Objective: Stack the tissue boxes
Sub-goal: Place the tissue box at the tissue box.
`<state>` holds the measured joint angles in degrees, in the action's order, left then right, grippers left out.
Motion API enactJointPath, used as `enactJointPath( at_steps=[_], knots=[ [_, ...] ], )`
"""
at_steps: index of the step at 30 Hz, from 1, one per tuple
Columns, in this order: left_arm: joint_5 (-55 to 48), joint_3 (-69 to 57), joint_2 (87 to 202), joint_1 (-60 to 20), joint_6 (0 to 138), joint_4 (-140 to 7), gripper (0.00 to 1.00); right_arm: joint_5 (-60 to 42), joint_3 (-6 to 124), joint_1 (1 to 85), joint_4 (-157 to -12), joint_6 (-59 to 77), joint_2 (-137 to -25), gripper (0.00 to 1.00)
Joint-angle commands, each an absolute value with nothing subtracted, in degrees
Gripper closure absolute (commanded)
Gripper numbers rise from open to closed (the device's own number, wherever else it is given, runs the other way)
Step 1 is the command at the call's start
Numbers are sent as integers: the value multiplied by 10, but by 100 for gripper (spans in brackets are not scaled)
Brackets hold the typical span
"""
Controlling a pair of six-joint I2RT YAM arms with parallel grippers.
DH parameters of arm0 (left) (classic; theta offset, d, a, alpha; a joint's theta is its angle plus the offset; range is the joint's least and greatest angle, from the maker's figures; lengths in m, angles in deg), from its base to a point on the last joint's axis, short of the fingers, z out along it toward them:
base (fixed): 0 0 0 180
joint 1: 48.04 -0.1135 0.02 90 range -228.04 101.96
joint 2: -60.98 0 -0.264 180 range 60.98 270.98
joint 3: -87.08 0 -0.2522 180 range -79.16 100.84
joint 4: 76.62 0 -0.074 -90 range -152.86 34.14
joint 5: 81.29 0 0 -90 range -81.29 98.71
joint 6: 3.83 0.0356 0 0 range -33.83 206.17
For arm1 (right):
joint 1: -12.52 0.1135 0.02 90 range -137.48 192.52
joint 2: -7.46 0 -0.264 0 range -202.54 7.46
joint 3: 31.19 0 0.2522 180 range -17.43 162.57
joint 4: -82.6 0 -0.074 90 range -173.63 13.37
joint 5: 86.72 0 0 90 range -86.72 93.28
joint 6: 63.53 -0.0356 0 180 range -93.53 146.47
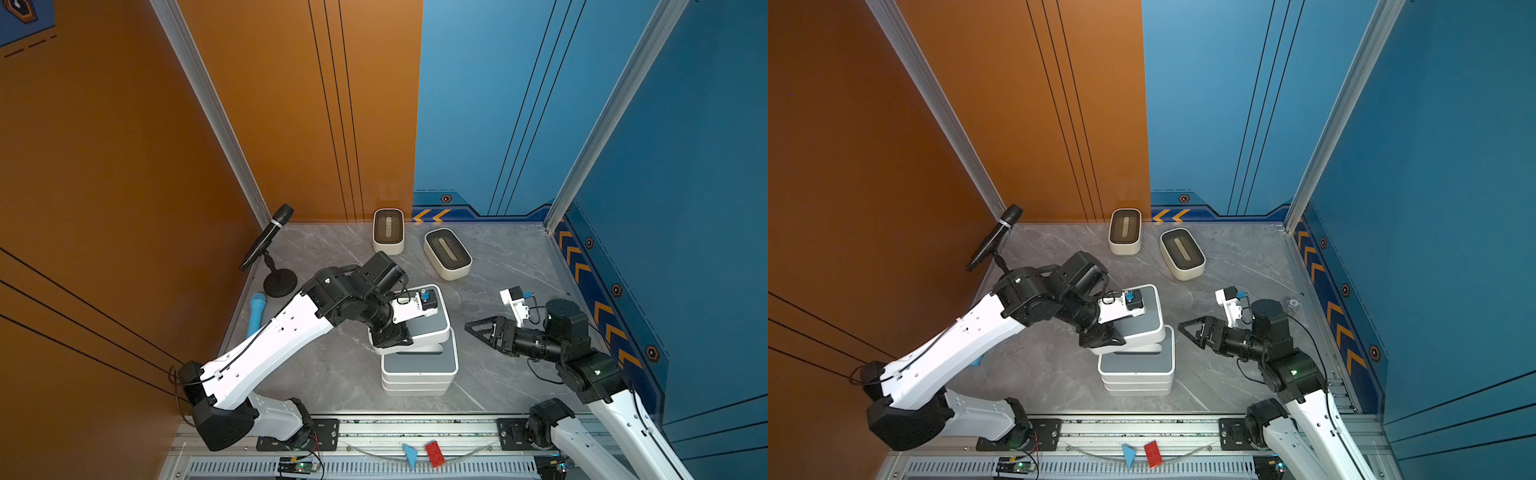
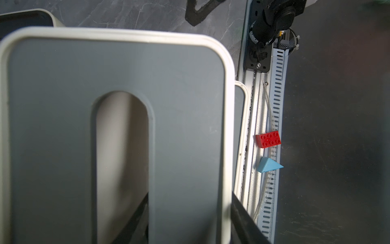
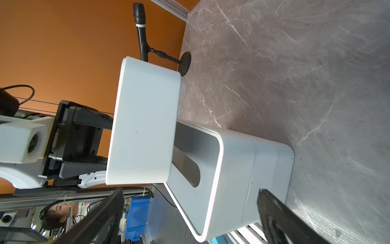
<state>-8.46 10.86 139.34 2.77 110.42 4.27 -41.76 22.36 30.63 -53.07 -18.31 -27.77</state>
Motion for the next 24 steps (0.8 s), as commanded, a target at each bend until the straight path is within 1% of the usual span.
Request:
enactJointPath(
  at_steps=[1, 24],
  knots=[
    [-93, 108, 1386, 43, 1115, 37, 56, -435, 232, 311, -499, -167, -271, 0],
    [-61, 102, 1386, 98, 1109, 38, 55, -462, 244, 312, -470, -171, -222, 0]
  ],
)
